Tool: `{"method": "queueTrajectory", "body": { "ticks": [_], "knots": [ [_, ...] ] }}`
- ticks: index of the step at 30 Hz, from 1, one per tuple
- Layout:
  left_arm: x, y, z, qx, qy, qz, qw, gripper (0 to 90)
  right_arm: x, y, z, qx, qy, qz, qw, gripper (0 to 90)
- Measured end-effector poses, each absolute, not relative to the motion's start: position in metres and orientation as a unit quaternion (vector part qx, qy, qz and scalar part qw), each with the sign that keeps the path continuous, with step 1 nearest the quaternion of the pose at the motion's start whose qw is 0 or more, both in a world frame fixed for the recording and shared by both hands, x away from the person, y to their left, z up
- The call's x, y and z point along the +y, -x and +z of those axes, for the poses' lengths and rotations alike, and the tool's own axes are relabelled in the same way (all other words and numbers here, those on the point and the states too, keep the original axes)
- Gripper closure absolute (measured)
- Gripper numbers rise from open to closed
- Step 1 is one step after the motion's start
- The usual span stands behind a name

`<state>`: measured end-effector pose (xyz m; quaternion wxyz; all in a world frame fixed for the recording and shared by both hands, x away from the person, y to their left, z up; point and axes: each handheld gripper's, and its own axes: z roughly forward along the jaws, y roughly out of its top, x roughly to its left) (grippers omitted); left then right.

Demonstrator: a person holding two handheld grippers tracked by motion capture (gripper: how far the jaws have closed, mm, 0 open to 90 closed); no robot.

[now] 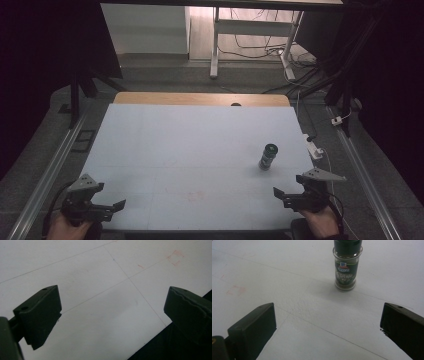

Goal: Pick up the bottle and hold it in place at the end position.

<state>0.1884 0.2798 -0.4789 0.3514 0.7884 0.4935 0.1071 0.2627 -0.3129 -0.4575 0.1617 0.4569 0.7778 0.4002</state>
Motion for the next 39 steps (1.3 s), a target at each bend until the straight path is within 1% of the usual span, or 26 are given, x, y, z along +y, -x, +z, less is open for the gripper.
{"method": "queueTrajectory", "body": {
  "ticks": [11, 39],
  "knots": [
    [0.2777, -0.1896, -0.479, 0.492, -0.792, 0.105, 0.345, 2.1, -0.3145, -0.2659, -0.4587, 0.778, -0.462, 0.399, 0.148, 0.0],
    [0.2828, -0.1883, -0.4793, 0.501, -0.782, 0.1, 0.356, 0.2, -0.308, -0.2664, -0.4574, 0.79, -0.447, 0.392, 0.152, 0.0]
  ]
}}
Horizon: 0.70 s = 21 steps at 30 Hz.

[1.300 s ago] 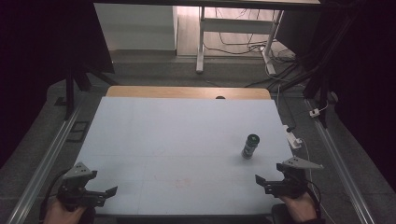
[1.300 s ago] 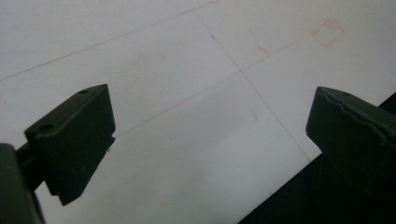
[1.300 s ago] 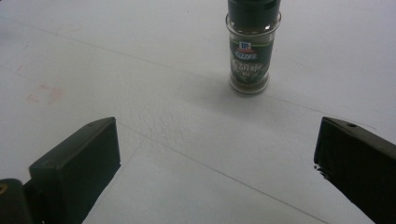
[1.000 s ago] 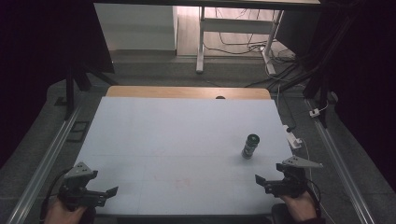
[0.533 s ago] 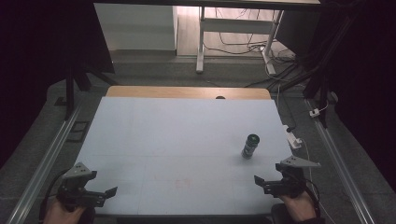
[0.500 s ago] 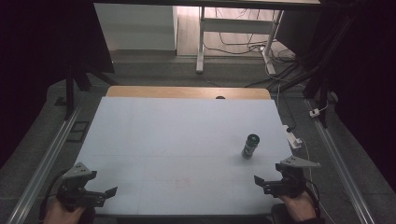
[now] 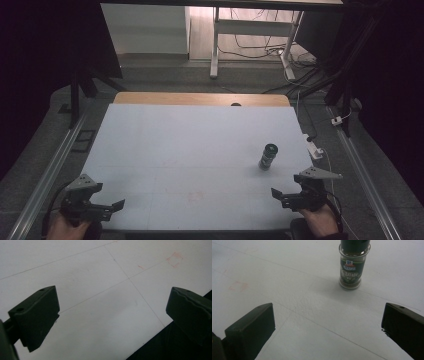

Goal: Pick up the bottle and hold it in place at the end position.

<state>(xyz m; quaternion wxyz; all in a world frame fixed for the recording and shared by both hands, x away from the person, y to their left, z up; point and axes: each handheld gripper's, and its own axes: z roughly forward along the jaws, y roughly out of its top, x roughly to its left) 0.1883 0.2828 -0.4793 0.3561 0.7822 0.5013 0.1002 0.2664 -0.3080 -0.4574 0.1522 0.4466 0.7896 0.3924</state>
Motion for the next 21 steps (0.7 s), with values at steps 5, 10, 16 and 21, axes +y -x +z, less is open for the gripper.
{"method": "queueTrajectory", "body": {
  "ticks": [5, 10, 16, 21],
  "knots": [
    [0.283, -0.188, -0.479, 0.502, -0.781, 0.1, 0.357, 0.0, -0.308, -0.269, -0.458, 0.793, -0.441, 0.392, 0.15, 0.0],
    [0.283, -0.188, -0.479, 0.502, -0.781, 0.099, 0.358, 0.0, -0.308, -0.274, -0.458, 0.797, -0.436, 0.392, 0.146, 0.0],
    [0.284, -0.189, -0.48, 0.503, -0.779, 0.094, 0.361, 0.0, -0.305, -0.28, -0.461, 0.801, -0.425, 0.397, 0.144, 0.0],
    [0.285, -0.189, -0.48, 0.502, -0.78, 0.093, 0.362, 0.0, -0.302, -0.285, -0.463, 0.802, -0.419, 0.399, 0.147, 0.0]
  ]
}}
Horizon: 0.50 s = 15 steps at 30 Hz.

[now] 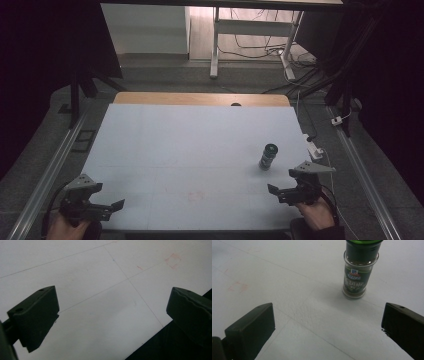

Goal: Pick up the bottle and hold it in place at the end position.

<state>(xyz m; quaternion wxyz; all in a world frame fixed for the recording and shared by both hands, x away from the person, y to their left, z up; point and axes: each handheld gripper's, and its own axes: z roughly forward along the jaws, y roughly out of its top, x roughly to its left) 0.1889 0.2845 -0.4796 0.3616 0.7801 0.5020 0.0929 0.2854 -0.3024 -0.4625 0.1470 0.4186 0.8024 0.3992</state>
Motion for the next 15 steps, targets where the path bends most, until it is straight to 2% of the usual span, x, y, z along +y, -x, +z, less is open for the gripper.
{"method": "queueTrajectory", "body": {
  "ticks": [9, 15],
  "knots": [
    [0.285, -0.189, -0.48, 0.501, -0.78, 0.092, 0.363, 0.0, -0.299, -0.294, -0.467, 0.798, -0.42, 0.401, 0.163, 0.0],
    [0.285, -0.189, -0.48, 0.501, -0.78, 0.089, 0.364, 0.0, -0.295, -0.304, -0.469, 0.798, -0.425, 0.401, 0.147, 0.0]
  ]
}}
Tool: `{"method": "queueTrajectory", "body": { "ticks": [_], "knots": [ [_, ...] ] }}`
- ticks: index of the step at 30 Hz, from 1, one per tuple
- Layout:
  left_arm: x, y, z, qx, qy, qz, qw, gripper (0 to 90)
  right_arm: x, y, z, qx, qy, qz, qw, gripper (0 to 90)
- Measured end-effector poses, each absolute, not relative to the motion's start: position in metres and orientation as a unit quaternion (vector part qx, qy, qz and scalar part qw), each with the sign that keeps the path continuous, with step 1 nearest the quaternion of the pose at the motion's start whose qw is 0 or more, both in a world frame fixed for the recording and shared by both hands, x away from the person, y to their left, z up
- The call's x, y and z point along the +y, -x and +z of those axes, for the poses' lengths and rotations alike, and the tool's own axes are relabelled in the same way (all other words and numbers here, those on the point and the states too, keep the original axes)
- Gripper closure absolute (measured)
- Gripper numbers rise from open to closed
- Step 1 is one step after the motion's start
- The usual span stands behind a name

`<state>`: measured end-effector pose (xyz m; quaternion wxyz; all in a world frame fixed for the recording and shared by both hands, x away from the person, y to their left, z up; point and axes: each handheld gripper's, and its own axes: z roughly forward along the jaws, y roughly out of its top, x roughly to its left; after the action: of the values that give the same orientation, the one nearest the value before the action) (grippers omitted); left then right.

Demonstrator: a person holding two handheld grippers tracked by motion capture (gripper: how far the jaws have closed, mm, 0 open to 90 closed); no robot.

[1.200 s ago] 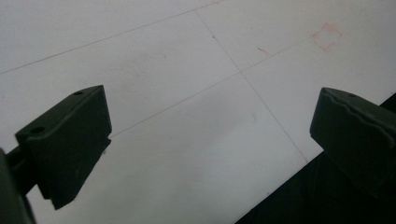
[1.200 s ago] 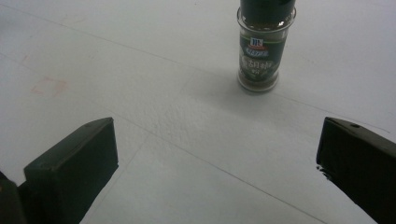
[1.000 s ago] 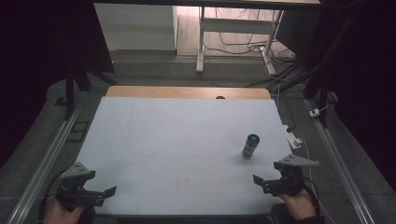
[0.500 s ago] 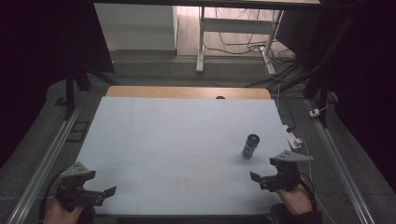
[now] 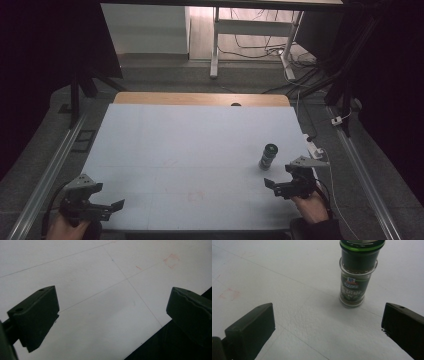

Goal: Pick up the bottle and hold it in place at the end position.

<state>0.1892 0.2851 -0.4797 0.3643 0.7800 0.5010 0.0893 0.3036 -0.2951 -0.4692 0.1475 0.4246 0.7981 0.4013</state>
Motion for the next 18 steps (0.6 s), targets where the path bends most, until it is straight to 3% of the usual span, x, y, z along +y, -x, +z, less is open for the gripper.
{"method": "queueTrajectory", "body": {
  "ticks": [18],
  "knots": [
    [0.285, -0.19, -0.48, 0.5, -0.78, 0.086, 0.365, 0.0, -0.293, -0.338, -0.483, 0.807, -0.427, 0.369, 0.175, 0.0]
  ]
}}
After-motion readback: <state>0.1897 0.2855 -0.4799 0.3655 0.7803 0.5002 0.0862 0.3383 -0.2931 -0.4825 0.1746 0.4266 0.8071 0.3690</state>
